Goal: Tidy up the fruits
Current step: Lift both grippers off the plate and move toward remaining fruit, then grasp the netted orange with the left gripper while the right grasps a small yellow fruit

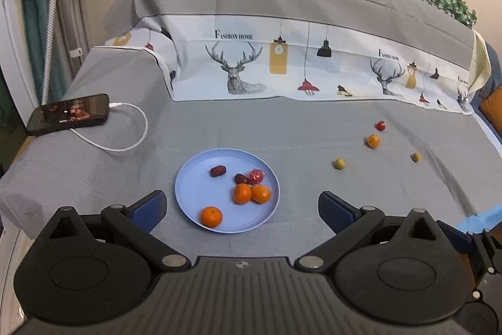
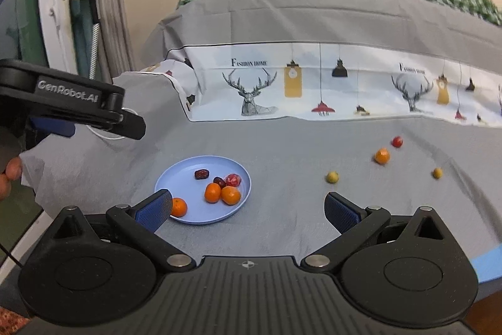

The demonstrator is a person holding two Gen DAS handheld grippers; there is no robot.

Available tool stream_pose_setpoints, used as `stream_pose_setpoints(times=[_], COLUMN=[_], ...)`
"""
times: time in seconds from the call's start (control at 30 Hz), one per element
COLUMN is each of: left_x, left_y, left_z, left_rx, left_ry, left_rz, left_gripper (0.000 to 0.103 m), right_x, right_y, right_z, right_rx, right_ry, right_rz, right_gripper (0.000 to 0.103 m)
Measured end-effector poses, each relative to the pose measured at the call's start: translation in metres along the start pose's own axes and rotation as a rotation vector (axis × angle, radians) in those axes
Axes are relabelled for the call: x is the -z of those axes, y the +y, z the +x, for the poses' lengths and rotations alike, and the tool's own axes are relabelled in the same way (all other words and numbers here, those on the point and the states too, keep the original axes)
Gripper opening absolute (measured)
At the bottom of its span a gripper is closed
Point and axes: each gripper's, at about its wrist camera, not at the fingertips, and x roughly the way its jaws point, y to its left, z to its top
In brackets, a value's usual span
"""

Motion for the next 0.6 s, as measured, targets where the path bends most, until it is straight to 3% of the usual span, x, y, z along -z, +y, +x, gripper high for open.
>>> stream_pose_setpoints(times=[0.27, 0.4, 0.6], left_x=[-0.012, -0.025, -0.050], left_y=[-0.021, -0.042, -0.087], left_z=[0.028, 0.048, 0.082], left_rx=[-0.003, 0.016, 0.112], left_ry=[0.048, 0.063, 0.081], left_rz=[0.021, 0.050, 0.081], left_gripper=[0.103, 0.103, 0.103], right_x=[-0.003, -0.010, -0.024], right_y=[-0.039, -0.069, -0.118], right_z=[0.013, 0.015, 0.016], right_rx=[0.035, 0.110, 0.226], right_ry=[-0.007, -0.049, -0.101], right_rz=[0.145, 0.216, 0.263], right_gripper=[0.102, 0.102, 0.102])
